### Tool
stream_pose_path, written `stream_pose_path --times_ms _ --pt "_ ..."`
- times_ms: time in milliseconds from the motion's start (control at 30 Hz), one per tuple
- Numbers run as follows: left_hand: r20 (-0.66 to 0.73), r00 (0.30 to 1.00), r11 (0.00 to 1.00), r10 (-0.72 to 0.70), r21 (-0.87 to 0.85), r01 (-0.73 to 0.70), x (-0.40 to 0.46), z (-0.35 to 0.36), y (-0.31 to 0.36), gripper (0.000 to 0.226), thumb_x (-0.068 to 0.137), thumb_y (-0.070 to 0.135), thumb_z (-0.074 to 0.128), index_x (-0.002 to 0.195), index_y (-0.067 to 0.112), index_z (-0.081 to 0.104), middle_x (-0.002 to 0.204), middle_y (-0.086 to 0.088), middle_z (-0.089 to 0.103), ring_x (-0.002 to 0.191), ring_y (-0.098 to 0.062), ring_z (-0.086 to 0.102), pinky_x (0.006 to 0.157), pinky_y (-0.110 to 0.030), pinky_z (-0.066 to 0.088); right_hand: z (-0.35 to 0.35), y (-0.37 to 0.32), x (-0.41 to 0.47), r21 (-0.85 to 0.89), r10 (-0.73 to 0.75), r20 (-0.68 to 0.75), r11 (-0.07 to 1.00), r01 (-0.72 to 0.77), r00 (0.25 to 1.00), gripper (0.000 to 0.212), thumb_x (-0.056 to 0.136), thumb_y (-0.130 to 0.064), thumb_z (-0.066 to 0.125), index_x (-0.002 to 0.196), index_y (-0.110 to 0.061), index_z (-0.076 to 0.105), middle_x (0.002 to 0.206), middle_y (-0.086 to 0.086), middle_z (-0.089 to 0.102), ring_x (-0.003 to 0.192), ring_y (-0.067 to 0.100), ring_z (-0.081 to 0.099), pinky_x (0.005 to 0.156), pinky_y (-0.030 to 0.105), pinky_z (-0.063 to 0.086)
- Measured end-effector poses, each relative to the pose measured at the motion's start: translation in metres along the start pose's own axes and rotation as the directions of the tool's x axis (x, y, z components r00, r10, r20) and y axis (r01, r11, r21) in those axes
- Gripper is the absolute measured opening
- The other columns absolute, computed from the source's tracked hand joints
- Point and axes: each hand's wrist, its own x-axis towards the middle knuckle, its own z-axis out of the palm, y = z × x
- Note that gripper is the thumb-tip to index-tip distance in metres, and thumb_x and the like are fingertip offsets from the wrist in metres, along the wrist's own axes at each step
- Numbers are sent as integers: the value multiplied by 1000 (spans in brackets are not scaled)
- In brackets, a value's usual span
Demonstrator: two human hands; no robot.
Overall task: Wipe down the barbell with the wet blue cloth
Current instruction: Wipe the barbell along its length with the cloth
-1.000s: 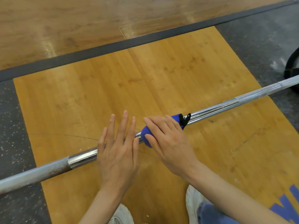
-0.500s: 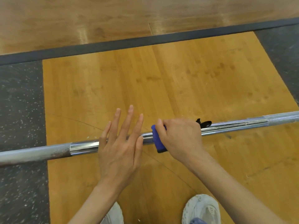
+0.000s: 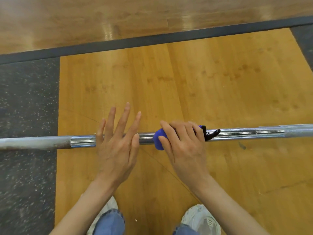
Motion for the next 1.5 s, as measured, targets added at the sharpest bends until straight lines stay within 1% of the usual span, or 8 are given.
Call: stream_pose_path --times_ms 233,467,567,667,900,1100,1300,1500 --pt "-11 1000 999 -8 -54 7 -2 9 26 50 109 28 25 156 18 39 166 0 28 156 -25 16 124 -38 6 8 14 -23 -83 -52 -7 995 51 999 40 112 -36 32 147 -22 43 150 7 42 138 28 41 122 45 20" --pt "-32 999 997 -28 -73 25 10 13 26 50 110 30 21 152 19 46 162 3 37 154 -24 23 120 -45 19 8 5 47 -84 150 -129 983 -162 980 47 104 -35 42 59 -21 42 50 -1 51 46 22 40 57 32 24" --pt "-35 999 999 -13 -41 11 19 15 23 51 111 32 18 152 20 47 161 4 38 153 -25 26 118 -45 21 15 13 19 -10 19 -120 1000 -20 993 30 107 -28 45 99 -18 72 96 1 72 86 23 66 84 36 46" --pt "-50 998 999 -28 -40 26 27 16 22 52 110 31 19 150 21 49 160 5 41 152 -24 28 118 -43 21 21 23 -10 -111 -85 -83 991 76 993 42 106 -27 54 147 -24 45 152 4 44 140 26 42 120 46 26" --pt "-74 995 995 -69 -78 64 53 21 19 49 108 30 25 142 20 59 154 4 49 150 -25 34 115 -42 23 19 11 48 11 96 -110 995 -95 989 39 109 -40 40 118 -15 69 107 3 69 95 27 64 94 41 42" --pt "-108 990 993 -87 -89 78 74 28 14 48 107 29 28 138 21 63 152 5 51 149 -23 35 114 -40 25 34 44 28 -131 -104 -113 987 89 988 40 107 -29 53 147 -24 47 153 5 47 140 27 44 121 45 27" --pt "-128 986 990 -102 -113 88 94 32 12 50 108 30 25 134 21 66 150 5 54 147 -21 39 112 -41 28 38 22 107 -76 186 -171 977 -201 968 44 103 -42 46 75 -19 71 67 1 66 62 23 55 68 35 32" --pt "-135 982 985 -129 -129 112 111 36 9 49 106 29 28 129 21 70 143 7 60 145 -18 41 112 -40 29 50 57 51 -156 -99 -134 985 78 986 48 105 -34 57 150 -25 42 155 7 41 144 31 37 123 48 23"
